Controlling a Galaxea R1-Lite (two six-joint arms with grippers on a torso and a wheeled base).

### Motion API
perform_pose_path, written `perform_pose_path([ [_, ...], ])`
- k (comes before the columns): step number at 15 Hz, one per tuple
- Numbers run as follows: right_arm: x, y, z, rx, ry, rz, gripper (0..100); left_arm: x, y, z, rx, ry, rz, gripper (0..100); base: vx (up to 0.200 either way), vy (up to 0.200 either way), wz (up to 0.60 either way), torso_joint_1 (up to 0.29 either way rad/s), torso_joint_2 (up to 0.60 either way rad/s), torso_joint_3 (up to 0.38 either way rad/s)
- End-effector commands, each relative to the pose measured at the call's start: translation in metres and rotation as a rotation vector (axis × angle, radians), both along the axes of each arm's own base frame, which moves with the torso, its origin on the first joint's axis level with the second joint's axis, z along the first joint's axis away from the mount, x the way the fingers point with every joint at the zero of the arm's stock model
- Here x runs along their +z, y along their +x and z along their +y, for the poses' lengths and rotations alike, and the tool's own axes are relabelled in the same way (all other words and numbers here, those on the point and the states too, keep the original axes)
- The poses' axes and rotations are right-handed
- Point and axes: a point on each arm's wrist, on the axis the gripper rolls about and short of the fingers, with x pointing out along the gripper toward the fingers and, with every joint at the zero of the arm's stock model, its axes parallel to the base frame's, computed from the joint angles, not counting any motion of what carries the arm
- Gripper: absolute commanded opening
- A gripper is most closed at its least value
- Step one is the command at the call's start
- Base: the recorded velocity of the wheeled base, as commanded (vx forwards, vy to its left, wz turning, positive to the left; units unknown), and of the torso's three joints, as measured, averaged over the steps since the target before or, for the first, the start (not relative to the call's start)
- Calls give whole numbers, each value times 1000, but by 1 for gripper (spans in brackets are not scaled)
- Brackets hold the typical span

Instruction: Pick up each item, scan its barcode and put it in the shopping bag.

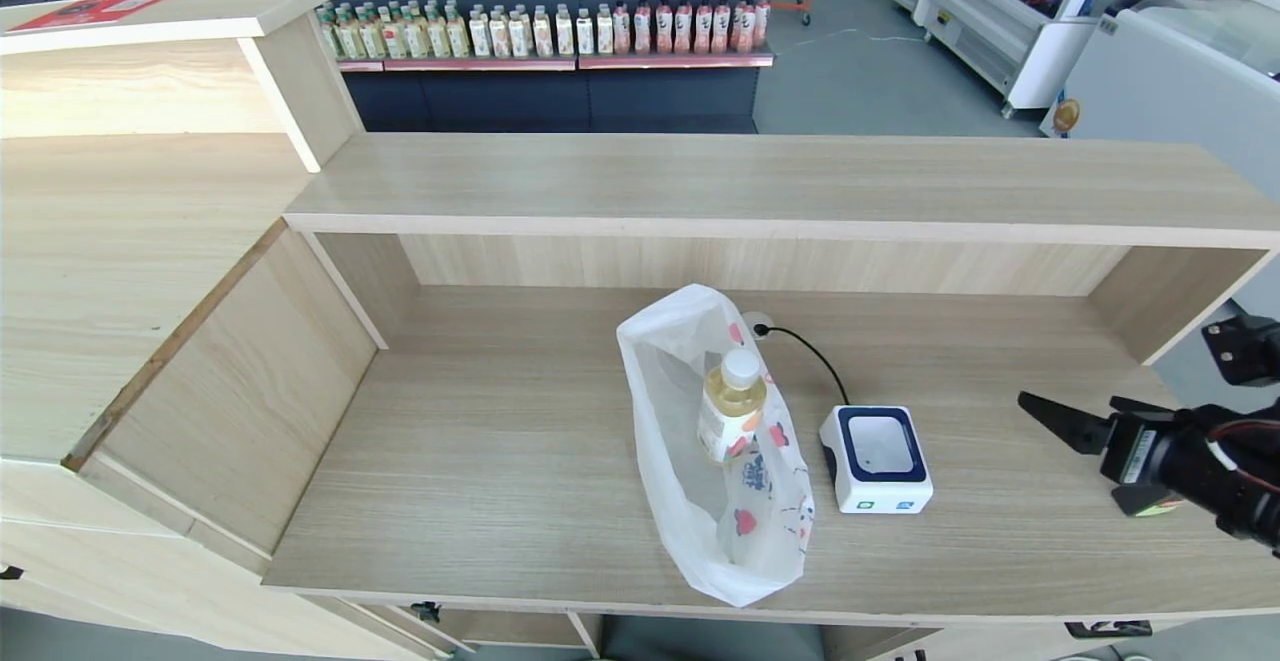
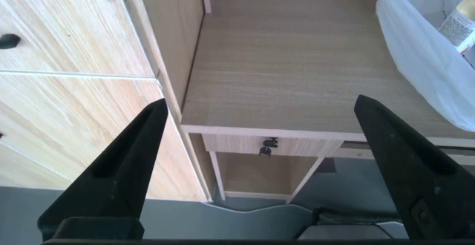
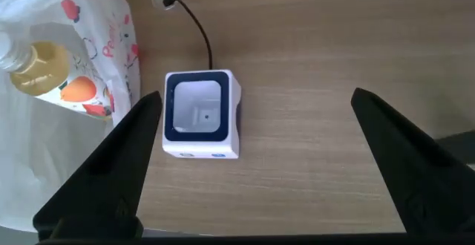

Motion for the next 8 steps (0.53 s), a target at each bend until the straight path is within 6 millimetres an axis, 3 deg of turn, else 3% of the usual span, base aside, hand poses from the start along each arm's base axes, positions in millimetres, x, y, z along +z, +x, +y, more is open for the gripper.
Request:
perform_pose_path([
  [1,18,-42,-11,-96,-19,-48,100,0,0,0,0,1,0,100,0,0,0,0,0,0],
  [4,19,-54,-9,-104,-11,-15,100,0,0,0,0,-11,-2,100,0,0,0,0,0,0],
  [8,14,-53,-19,-157,-53,24,100,0,0,0,0,-8,0,100,0,-200,0,-1,4,4],
])
